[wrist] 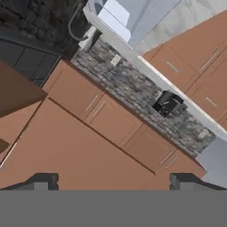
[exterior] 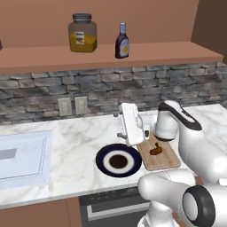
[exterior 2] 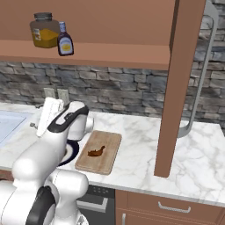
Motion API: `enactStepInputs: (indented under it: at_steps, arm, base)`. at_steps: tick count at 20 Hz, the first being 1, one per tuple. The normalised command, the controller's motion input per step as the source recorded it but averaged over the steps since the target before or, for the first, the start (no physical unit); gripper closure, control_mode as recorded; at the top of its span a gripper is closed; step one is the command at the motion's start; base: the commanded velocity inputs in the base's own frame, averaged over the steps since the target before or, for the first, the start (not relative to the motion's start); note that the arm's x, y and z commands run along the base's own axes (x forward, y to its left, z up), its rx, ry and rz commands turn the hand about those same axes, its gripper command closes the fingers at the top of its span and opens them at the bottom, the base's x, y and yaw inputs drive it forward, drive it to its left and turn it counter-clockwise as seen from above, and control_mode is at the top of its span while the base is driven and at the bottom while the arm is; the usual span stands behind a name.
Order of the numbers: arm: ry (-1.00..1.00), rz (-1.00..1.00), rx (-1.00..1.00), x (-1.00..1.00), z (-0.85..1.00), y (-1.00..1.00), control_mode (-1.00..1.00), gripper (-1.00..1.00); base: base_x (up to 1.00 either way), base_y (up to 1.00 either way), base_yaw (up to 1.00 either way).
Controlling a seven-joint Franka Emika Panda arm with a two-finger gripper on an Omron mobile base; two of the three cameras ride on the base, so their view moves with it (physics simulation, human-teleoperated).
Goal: Pick the chicken drumstick from the plate and place it on the cutting board. Then pick the condiment bottle from the cabinet and place it next to the cutting board.
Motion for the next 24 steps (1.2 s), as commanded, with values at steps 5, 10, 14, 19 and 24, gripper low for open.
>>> enactStepInputs:
  at_steps: [5,10,14,19,24]
  arm:
    - [0.24,-0.1,0.12,0.0,0.14,0.0,-1.0,-1.0]
    - [0.24,-0.09,0.08,0.0,0.1,0.0,-1.0,-1.0]
    - [0.22,-0.04,0.05,0.0,0.18,-0.01,-1.0,-1.0]
    - [0.2,-0.02,0.0,0.0,0.18,0.0,-1.0,-1.0]
    - [0.2,-0.02,0.0,0.0,0.18,0.0,-1.0,-1.0]
  base:
    - [0.0,0.0,0.0]
    - [0.0,0.0,0.0]
    - [0.0,0.0,0.0]
    - [0.0,0.0,0.0]
    - [0.0,0.0,0.0]
